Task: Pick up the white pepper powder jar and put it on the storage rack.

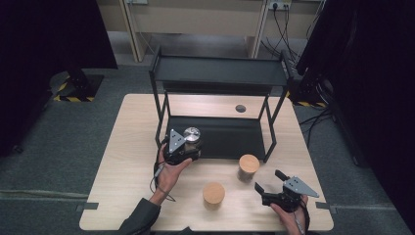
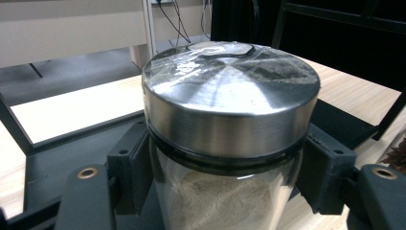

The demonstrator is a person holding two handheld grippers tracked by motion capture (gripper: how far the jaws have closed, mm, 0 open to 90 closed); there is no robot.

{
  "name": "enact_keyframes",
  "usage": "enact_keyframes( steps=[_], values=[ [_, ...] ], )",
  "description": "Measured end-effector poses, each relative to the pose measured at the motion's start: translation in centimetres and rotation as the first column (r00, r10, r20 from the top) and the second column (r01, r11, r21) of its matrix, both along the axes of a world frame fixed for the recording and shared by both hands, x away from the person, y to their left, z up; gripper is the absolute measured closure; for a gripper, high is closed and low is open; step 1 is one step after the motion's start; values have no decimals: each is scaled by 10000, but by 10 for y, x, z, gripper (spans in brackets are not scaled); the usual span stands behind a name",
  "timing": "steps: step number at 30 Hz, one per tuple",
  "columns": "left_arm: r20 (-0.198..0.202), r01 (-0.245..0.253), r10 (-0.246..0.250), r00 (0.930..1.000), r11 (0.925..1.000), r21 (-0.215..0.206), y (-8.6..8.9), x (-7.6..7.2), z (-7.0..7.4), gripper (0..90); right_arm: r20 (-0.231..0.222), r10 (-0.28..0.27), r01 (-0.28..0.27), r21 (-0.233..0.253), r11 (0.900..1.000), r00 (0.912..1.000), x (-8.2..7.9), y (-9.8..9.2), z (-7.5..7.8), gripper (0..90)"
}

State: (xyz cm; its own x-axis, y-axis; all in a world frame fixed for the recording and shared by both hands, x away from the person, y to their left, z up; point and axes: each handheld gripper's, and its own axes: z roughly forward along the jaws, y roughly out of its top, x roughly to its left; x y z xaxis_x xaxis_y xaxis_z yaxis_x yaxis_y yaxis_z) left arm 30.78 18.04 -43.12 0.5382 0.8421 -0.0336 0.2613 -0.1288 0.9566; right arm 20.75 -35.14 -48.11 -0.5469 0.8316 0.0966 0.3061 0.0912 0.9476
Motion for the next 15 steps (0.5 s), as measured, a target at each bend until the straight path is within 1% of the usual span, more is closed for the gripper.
enact_keyframes(
  steps=[5, 9, 10, 15],
  values=[
    [-12, -135, 134, 9999, 9999, -27, -1, 5, 0, 309, -1, -1, 1, -3, 10000, 10000, 0, 0, 0, 9],
    [56, -224, 224, 9997, 9997, -21, -3, 9, 1, 309, -4, 4, -4, 2, 10000, 10000, 0, 0, 0, 9],
    [60, -217, 217, 9997, 9998, 37, -4, 10, 2, 309, -3, 5, -5, -1, 10000, 10000, 0, 0, 0, 9],
    [92, -321, 320, 9994, 9995, 69, -6, 16, 1, 309, -4, 2, -2, 9, 10000, 10000, 0, 0, 0, 9]
  ],
)
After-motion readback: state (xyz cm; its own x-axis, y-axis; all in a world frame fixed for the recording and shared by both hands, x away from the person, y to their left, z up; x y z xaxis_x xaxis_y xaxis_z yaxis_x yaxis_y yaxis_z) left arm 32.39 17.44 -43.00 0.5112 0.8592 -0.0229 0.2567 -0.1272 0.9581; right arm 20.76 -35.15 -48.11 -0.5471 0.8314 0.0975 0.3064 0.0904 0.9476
